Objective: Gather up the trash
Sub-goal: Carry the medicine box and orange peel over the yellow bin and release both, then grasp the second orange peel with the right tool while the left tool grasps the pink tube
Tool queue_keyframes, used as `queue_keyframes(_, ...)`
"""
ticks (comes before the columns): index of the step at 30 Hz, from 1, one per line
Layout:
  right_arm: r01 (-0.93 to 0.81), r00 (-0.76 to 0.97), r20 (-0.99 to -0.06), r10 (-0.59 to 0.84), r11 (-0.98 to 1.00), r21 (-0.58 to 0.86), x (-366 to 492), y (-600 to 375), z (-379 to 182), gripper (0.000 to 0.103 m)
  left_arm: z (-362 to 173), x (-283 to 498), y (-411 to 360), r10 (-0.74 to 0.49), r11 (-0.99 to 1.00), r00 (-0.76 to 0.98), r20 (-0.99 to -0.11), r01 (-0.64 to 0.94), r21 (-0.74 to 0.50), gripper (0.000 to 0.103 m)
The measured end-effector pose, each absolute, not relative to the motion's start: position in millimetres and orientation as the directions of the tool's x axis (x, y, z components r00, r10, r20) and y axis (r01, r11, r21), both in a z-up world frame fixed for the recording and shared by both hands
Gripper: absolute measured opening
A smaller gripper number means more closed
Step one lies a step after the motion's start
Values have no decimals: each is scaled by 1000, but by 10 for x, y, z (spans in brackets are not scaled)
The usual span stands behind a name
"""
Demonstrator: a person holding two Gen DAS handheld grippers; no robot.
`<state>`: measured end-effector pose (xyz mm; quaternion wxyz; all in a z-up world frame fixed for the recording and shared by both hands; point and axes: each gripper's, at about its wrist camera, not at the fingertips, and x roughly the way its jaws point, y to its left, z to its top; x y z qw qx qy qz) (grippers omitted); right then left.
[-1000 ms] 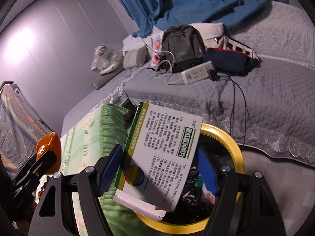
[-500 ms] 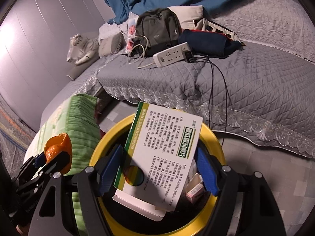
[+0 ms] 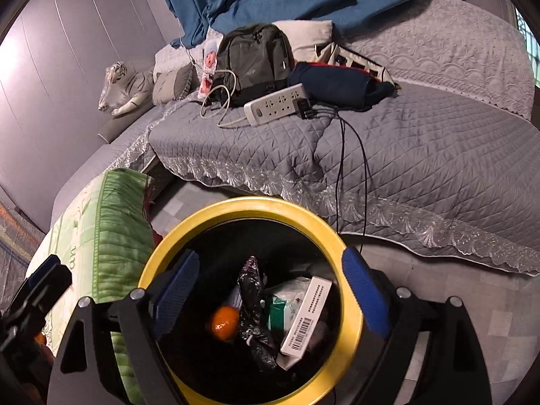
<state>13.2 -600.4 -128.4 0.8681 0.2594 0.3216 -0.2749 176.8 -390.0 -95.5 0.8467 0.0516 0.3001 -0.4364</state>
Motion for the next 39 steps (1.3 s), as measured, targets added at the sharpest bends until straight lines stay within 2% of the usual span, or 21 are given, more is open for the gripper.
queue_keyframes(4, 613, 682, -658, -319, 740, 276, 73, -5862, -1121, 83, -744, 1793, -3537, -708, 654, 514, -484, 735, -176, 92)
queue_keyframes(9, 488, 772, -582, -255, 825, 286, 145, -5497, -824, 83, -383, 1785, -2762, -674, 722, 633, -380, 673, -160, 93)
queue_keyframes(15, 205, 846, -531, -50, 950, 236, 531, -4631, -493, 84, -111, 1710, -1563, -586, 808, 756, -291, 572, -139, 95)
queue_keyframes(17, 54, 840, -538, 73, 975, 216, 741, -4200, -446, 84, -112, 1673, -1182, -531, 845, 798, -285, 522, -112, 95)
queue_keyframes(22, -309, 733, -585, 348, 936, 169, 1199, -3078, -436, 84, -232, 1527, -157, -358, 932, 879, -315, 355, -67, 95)
queue_keyframes(25, -470, 636, -640, 431, 874, 122, 1452, -2385, -510, 84, -408, 1457, 394, -266, 964, 884, -385, 254, -82, 95)
queue_keyframes(29, -606, 539, -721, 436, 795, 27, 1778, -1613, -702, 84, -723, 1366, 964, -194, 978, 856, -479, 132, -160, 95)
queue_keyframes(33, -673, 459, -787, 412, 740, -5, 1975, -1101, -946, 83, -988, 1346, 1203, -167, 978, 823, -543, 67, -200, 95)
queue_keyframes(36, -696, 441, -821, 362, 716, -58, 2107, -790, -1127, 72, -1102, 1415, 1217, -158, 980, 802, -576, 54, -194, 95)
queue_keyframes(38, -710, 416, -843, 341, 701, -66, 2211, -671, -1221, 62, -1164, 1453, 1195, -162, 979, 788, -593, 53, -197, 95)
queue_keyframes(39, -711, 417, -847, 329, 699, -78, 2239, -658, -1269, 60, -1189, 1468, 1190, -167, 978, 784, -598, 54, -203, 95)
